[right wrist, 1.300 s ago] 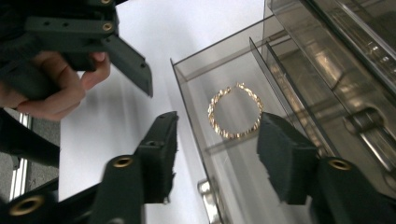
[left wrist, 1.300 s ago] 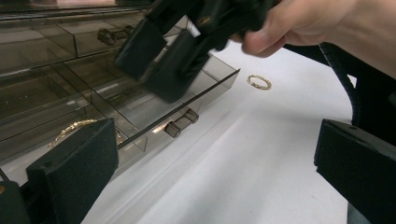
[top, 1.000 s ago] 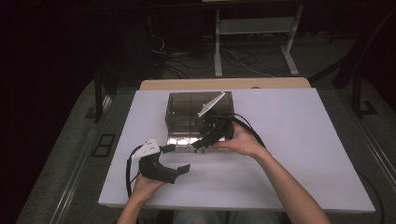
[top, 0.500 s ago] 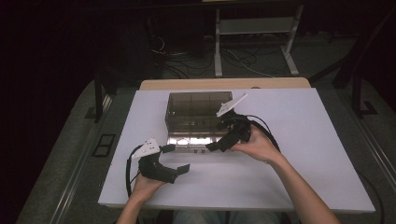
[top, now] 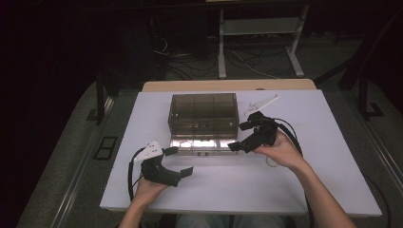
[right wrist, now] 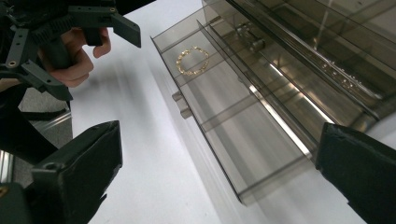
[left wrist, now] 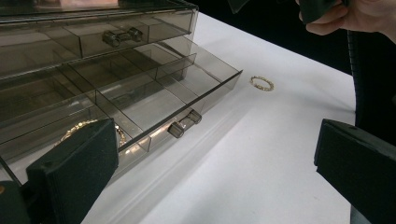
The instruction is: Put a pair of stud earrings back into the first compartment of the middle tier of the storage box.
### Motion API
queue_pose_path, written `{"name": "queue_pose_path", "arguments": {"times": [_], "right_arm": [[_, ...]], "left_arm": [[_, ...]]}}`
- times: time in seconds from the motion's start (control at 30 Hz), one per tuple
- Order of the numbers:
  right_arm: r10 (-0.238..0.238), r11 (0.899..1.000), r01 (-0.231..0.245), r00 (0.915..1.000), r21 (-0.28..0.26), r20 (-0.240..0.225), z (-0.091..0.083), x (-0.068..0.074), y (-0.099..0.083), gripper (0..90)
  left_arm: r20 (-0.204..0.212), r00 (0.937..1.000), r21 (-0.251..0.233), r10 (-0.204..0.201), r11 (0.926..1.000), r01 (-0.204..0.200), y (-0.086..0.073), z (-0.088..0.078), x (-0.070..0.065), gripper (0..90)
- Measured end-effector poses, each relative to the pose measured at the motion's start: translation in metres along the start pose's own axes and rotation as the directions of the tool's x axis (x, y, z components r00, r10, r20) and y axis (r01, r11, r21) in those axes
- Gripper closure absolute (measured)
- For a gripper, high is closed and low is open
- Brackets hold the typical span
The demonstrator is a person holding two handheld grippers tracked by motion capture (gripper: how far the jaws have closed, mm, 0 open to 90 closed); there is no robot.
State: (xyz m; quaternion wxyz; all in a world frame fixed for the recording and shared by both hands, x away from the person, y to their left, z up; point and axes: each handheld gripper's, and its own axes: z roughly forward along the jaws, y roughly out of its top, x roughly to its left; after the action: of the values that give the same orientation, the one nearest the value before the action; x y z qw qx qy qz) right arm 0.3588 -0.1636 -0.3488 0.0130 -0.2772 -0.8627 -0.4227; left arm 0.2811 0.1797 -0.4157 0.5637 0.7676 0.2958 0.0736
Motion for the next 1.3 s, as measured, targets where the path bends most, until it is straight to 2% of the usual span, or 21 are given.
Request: {"name": "queue_pose_path", "arguments": {"times": [0.2, 0.67, 1.3], "right_arm": [[0.032, 0.999, -0.031, 0.9994, -0.017, 0.015, -0.007, -0.006, -0.010, 0.1], [0.078, 0.997, -0.078, 0.9959, -0.001, 0.045, -0.014, -0.021, -0.035, 0.1], [0.119, 0.991, -0.123, 0.9904, 0.060, 0.070, -0.014, -0.029, -0.074, 0.2]], "left_arm": [[-0.001, 1.0000, -0.001, -0.002, 1.0000, 0.002, 0.000, 0.000, 0.000, 0.0], [0.001, 1.0000, 0.004, -0.002, 1.0000, 0.002, 0.000, 0.000, 0.000, 0.0], [0.003, 1.0000, 0.000, -0.001, 1.0000, 0.001, 0.000, 0.000, 0.000, 0.0]]}}
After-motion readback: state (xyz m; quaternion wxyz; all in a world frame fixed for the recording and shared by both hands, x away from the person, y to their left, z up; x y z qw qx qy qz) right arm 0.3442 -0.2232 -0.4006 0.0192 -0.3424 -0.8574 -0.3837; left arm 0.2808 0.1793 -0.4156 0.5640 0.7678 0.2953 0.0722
